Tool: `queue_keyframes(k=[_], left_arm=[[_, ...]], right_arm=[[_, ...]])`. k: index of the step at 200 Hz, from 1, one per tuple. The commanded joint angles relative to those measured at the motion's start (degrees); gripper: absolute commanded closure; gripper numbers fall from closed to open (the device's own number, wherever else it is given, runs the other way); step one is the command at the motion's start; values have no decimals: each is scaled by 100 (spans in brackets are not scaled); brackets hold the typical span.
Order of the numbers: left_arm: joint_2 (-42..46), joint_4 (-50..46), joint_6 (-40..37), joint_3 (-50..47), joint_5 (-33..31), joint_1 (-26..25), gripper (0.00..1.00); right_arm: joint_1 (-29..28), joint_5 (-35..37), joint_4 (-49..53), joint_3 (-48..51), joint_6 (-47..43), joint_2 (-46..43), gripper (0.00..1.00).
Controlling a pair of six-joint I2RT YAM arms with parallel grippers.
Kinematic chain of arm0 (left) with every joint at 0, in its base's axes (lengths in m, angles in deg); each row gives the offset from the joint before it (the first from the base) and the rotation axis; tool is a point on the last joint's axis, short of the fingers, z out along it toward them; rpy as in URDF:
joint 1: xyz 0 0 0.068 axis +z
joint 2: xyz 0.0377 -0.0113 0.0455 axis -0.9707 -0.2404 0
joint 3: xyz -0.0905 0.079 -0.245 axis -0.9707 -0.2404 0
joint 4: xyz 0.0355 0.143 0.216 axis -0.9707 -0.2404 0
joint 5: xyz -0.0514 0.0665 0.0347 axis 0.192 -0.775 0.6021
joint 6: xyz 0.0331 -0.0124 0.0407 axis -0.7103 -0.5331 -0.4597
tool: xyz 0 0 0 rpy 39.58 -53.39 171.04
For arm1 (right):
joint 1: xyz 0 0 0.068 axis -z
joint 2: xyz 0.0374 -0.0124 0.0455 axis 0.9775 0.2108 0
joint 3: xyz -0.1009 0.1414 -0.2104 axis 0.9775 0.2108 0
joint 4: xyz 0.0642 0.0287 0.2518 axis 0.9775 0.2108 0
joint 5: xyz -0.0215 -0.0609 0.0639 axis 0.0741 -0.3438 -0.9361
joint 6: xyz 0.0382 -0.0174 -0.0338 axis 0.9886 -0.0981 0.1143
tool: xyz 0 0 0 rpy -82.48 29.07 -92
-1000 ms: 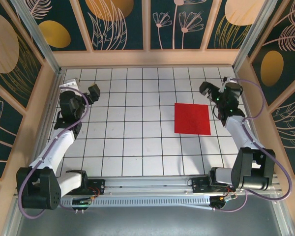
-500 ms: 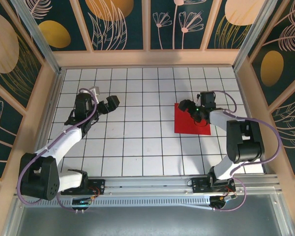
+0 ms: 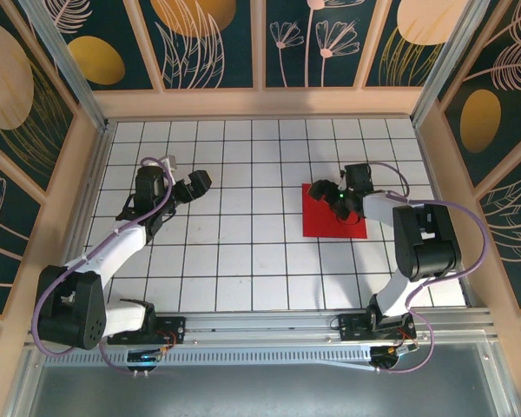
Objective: Fold a paper plane with a square sheet of paper (fold left side to right side)
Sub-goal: Move the square sheet of paper to the center of the table.
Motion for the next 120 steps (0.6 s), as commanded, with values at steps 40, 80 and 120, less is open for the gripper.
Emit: queue_keyframes(k=[40,80,120], left_arm=[[-93,-92,-12,197,-272,-13,1],[-53,-164,-37,214,-298,-13,1],[2,-213,-52,226,-309,-13,1]], right_arm=[[-1355,483,-364,-235,1509,529,13],[-2234,826,-554,-842,2206,1129,13],[-2645,926,-570,-1297,2509,1579,13]])
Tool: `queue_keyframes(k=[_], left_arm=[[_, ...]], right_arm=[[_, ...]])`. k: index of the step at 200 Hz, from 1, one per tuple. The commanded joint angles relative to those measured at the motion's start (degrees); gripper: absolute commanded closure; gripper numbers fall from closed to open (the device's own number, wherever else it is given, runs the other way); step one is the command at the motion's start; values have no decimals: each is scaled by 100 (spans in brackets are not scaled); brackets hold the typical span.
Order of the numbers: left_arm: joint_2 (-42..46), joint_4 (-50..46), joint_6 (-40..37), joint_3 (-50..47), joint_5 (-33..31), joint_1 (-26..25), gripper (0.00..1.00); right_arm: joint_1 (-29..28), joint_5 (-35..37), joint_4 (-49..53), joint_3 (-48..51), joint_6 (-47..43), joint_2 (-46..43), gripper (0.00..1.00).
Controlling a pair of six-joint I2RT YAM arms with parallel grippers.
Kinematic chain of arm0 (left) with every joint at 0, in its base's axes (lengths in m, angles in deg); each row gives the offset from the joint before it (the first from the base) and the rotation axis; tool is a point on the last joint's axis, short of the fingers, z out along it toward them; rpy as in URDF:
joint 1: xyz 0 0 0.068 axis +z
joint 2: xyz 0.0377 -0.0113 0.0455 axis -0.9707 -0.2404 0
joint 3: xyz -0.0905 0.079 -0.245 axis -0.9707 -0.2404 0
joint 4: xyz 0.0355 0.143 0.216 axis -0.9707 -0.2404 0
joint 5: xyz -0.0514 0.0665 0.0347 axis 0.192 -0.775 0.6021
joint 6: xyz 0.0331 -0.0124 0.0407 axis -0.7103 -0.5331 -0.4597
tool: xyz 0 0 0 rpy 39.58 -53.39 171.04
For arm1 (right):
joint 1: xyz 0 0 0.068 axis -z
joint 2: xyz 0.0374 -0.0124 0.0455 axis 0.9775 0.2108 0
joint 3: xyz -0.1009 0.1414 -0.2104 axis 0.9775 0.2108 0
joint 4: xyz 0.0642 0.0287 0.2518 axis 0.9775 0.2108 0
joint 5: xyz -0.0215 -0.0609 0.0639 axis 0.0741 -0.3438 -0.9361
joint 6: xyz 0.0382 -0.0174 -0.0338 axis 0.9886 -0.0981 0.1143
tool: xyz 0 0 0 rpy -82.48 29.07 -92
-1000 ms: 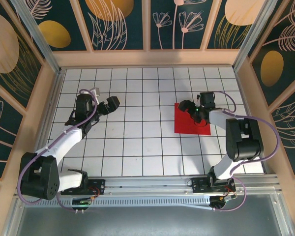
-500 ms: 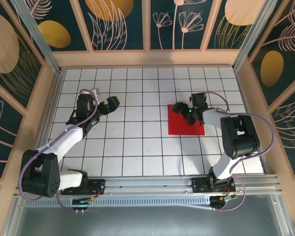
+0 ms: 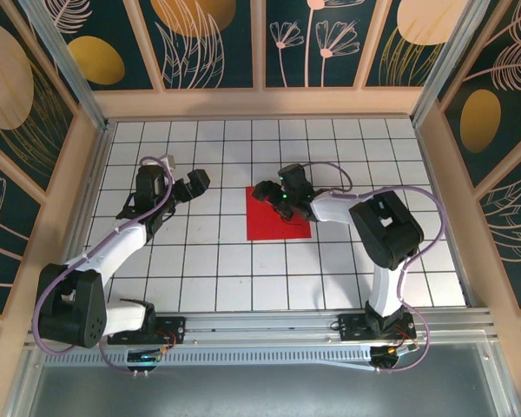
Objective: Fold a paper plane with a square sheet of paper (fold left side to right side)
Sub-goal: Move the square sheet of paper to the center of the table.
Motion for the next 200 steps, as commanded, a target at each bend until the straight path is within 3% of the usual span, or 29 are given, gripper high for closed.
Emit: queue_keyframes(k=[1,127,200], left_arm=[[53,-93,-54,151,-61,-14,1],[72,-137,-71,180,-73,-14,1],[42,-156,-20,115,118,-13,3]], right_arm=[[-193,172,233,-95,461,388,13],[-394,229,365,-500,467,426,13],[-400,663,689,-714,-42,-297,12]])
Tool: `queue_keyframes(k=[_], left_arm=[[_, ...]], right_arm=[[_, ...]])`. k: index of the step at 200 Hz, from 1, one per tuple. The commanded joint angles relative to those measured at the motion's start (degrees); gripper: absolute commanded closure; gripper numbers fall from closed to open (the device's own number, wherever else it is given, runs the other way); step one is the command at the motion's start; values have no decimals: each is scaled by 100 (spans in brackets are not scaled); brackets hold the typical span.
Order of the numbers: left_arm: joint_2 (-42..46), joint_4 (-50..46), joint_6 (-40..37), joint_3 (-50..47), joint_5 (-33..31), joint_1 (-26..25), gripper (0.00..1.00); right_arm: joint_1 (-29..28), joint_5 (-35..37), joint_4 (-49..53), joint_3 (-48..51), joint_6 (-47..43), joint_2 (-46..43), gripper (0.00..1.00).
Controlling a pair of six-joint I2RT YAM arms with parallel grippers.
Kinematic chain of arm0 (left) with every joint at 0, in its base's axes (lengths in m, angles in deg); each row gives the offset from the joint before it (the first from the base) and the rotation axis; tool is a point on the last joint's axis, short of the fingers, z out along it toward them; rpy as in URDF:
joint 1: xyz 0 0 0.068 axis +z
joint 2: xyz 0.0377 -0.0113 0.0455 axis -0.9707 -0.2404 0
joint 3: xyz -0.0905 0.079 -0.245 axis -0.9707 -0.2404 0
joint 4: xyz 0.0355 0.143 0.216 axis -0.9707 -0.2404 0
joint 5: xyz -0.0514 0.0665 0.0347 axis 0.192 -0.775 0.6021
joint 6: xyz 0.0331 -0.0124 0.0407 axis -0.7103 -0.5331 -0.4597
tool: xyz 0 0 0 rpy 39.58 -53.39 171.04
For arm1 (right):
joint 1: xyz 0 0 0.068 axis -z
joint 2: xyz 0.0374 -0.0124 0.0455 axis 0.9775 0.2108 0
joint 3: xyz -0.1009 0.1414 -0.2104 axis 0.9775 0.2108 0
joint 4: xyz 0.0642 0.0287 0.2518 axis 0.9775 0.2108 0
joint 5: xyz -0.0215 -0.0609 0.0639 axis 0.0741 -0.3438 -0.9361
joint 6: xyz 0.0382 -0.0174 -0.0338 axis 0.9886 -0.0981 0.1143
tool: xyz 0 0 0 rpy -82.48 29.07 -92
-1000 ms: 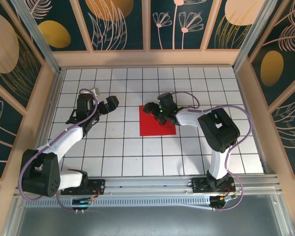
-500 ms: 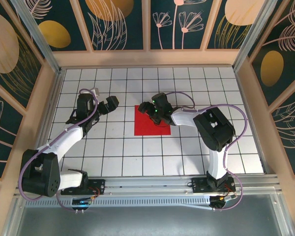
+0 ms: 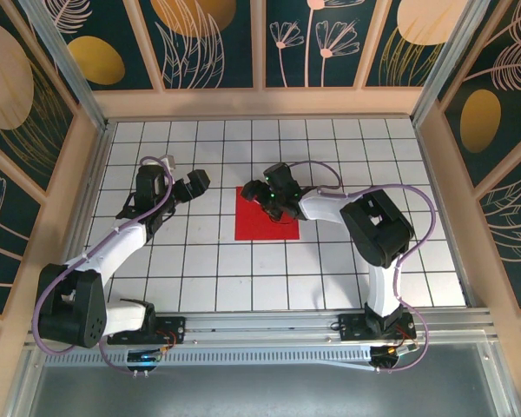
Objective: Fold a paper plane with a square sheet of paper (fold left side to right side)
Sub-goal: Move the square sheet of paper to the center of the table.
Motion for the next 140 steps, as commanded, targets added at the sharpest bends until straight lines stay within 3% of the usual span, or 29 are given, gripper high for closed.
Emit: queue_keyframes(k=[1,81,140], left_arm=[[39,-90,9,95,134,-14,4],[-354,201,359,-204,1220,-219,18],[-635,149,428,-178,1512,-734,34]], right_arm=[[-41,373,315,-185,-360,-519,12],[368,1760,2028,-448,-2178,-1229,2],[780,1605,2325,-371,-2685,-1330,1]])
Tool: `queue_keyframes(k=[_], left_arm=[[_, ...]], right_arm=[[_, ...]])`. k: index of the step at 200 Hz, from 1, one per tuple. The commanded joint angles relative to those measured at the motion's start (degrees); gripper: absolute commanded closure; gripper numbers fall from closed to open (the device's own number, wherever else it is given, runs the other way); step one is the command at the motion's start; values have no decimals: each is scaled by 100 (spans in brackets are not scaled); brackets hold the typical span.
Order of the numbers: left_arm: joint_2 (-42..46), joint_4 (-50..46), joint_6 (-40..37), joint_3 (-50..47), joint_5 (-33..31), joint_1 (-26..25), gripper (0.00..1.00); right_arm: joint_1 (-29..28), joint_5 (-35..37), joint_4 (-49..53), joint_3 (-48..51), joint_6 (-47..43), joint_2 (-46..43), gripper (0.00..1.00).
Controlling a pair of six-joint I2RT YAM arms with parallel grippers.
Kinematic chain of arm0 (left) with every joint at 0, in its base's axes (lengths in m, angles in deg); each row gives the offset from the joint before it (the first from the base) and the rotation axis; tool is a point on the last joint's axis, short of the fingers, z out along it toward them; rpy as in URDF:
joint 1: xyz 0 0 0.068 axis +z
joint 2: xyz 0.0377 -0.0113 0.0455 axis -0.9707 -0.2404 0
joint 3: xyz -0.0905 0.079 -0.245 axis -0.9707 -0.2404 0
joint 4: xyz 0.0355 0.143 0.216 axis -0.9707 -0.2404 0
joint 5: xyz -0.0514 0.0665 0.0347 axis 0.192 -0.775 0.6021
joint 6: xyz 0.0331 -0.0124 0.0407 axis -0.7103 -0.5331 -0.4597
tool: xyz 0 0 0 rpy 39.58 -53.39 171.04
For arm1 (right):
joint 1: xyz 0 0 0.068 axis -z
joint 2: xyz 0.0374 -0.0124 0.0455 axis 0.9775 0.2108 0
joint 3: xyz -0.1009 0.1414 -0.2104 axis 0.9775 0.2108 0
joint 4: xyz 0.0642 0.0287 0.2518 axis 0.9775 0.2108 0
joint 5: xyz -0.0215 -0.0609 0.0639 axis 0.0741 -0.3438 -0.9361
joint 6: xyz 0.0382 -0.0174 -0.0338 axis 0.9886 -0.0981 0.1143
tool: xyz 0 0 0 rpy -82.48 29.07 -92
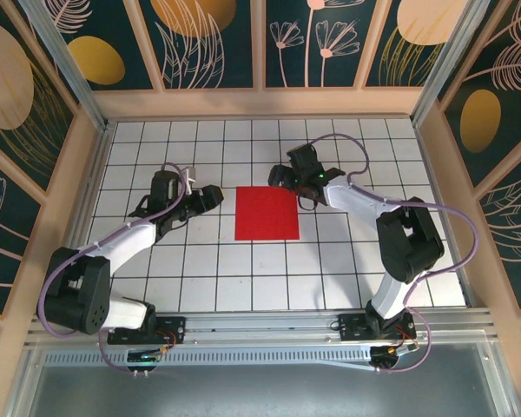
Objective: Fold a paper plane with a square sheet of paper (fold left side to right side)
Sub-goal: Move the square sheet of paper to the center of the table, then pick up the square sheet of paper from the center of the table.
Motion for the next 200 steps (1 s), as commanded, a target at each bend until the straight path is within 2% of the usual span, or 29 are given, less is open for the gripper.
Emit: queue_keyframes(k=[1,16,65,110,145,200], left_arm=[[-111,89,92,-18,248,-220,34],[-190,72,158,-5,234,-393,38],[-352,-29,267,52,124,-764,54],[-798,-91,286,231,178,-959,73],[-1148,-22,363,323,212,-1097,77],[-1520,2,383,404,214,-1188,79]], right_arm=[[28,117,329,-34,-351,-168,1],[208,-9,336,-16,-393,-104,1],[251,-817,399,-346,-626,368,2],[92,-978,674,-1018,-842,1108,7],[-29,-722,852,-1427,-833,1575,5],[-14,-512,971,-1609,-923,1958,2]])
